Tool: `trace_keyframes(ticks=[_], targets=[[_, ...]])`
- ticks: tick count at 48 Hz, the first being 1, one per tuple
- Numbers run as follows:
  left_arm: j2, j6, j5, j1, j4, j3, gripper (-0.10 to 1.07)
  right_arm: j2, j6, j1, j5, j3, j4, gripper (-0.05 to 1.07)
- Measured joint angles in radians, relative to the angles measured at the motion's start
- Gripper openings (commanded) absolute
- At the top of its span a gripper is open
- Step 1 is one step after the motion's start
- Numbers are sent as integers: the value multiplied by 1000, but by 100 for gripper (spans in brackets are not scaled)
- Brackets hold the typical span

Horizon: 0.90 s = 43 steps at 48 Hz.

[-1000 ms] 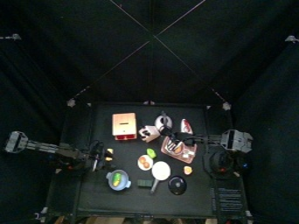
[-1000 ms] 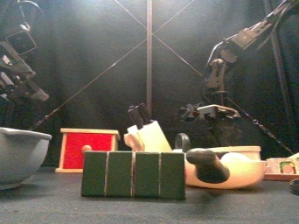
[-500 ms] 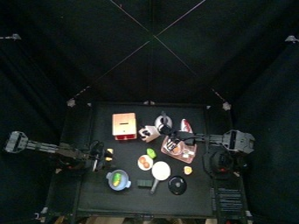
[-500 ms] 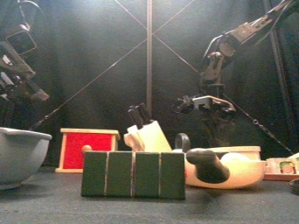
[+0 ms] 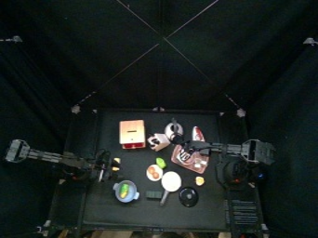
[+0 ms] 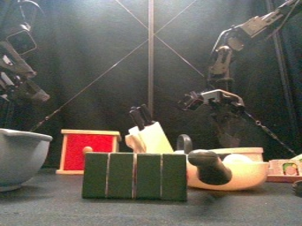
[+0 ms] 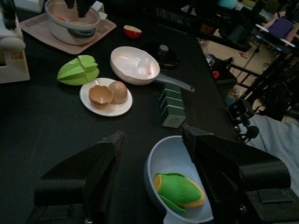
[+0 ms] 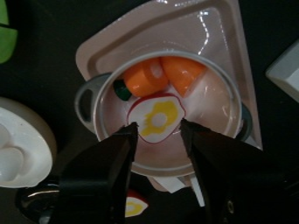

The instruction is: Grab apple half from pot

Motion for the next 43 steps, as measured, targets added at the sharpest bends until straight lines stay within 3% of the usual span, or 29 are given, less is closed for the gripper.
trace_keyframes(ticks=[13, 43], targets=[[0, -2, 0, 0, 2, 0, 91, 0, -8, -2, -51, 34, 31, 95], [0, 0, 0, 2, 2, 0, 91, 43, -14, -21, -103, 75, 23, 96]])
